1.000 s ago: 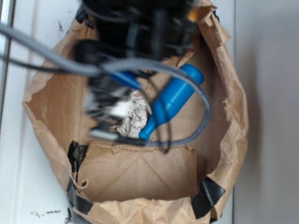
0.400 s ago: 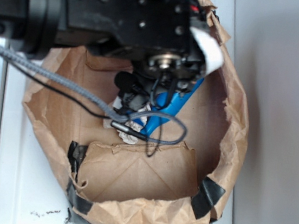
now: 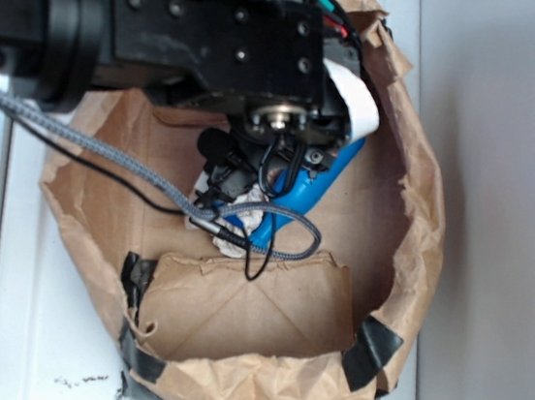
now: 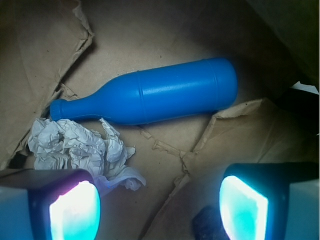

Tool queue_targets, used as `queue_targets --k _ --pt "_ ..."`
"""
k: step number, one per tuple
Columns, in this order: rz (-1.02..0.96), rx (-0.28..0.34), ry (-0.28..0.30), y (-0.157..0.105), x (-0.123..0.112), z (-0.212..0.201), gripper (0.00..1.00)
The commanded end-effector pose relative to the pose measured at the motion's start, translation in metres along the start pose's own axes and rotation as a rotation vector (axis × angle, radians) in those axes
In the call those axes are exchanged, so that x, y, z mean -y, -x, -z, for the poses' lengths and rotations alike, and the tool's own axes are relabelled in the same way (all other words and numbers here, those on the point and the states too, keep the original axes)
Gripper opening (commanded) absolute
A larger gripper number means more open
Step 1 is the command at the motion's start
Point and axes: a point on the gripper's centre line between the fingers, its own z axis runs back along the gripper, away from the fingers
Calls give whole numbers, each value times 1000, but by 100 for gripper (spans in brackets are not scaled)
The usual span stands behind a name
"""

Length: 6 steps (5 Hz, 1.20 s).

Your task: Grab the rock.

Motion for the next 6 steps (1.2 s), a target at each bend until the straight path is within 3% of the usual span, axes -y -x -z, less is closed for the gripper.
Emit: queue_targets --k 1,3,6 --pt "58 82 2 9 -7 -1 100" --pt "96 82 6 30 -17 12 100" --pt "29 42 3 34 -44 28 100"
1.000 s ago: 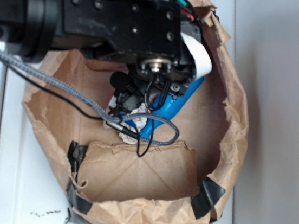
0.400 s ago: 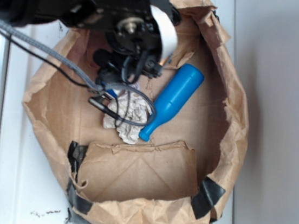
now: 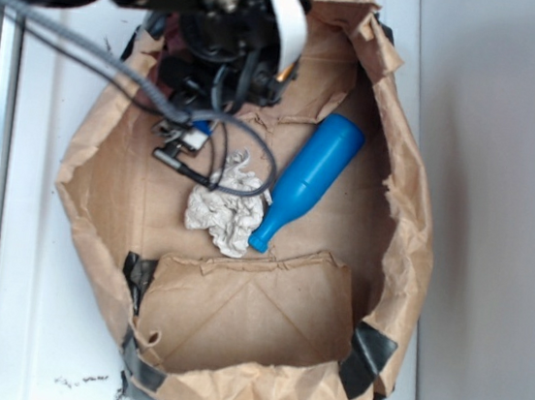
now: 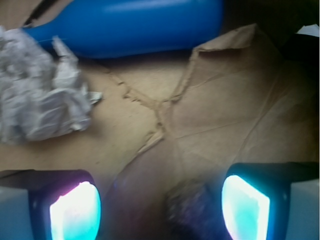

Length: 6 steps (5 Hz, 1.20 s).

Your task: Grab the rock.

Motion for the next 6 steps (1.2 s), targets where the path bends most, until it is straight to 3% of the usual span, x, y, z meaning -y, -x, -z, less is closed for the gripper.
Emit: queue_targets --k 1,3,4,6 --pt "-44 -8 -99 1 -14 5 100" --pt "-36 -55 -169 -4 -9 25 100" --pt "-75 -34 -182 -4 -8 22 0" --pt "-81 1 -203 -3 -4 16 0"
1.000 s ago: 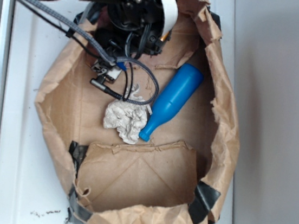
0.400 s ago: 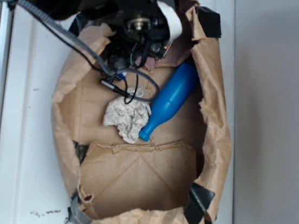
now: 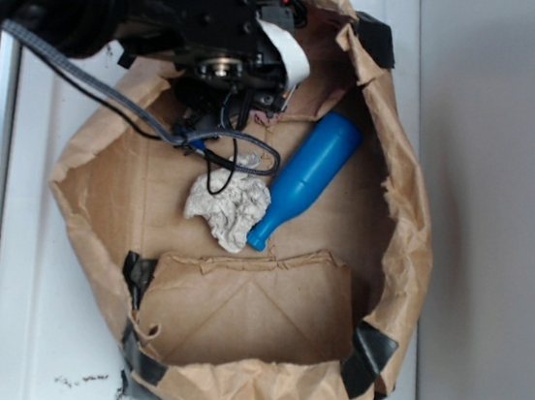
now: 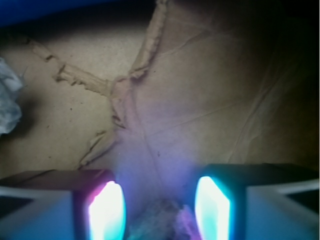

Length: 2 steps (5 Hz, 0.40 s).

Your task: Grab the rock.

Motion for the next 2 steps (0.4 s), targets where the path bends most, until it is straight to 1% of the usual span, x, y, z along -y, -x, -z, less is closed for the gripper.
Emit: queue_targets --k 1,2 --pt "-5 49 -32 -7 0 -15 0" --pt "-14 66 -27 -8 -2 -21 0"
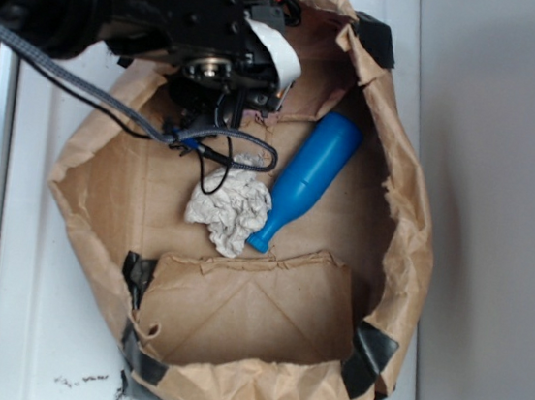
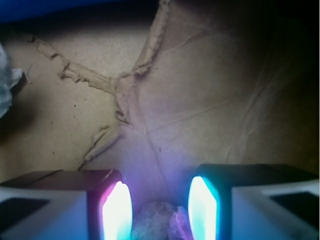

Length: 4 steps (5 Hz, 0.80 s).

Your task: Grab the rock.

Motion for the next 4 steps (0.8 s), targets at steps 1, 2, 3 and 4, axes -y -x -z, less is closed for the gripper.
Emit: queue_targets --k 1,2,3,4 --pt "-6 107 6 -9 -6 -39 0" --pt "9 228 66 -7 -3 -80 0" --pt "30 292 99 -4 0 -103 0" --pt "29 304 92 -5 0 -106 0"
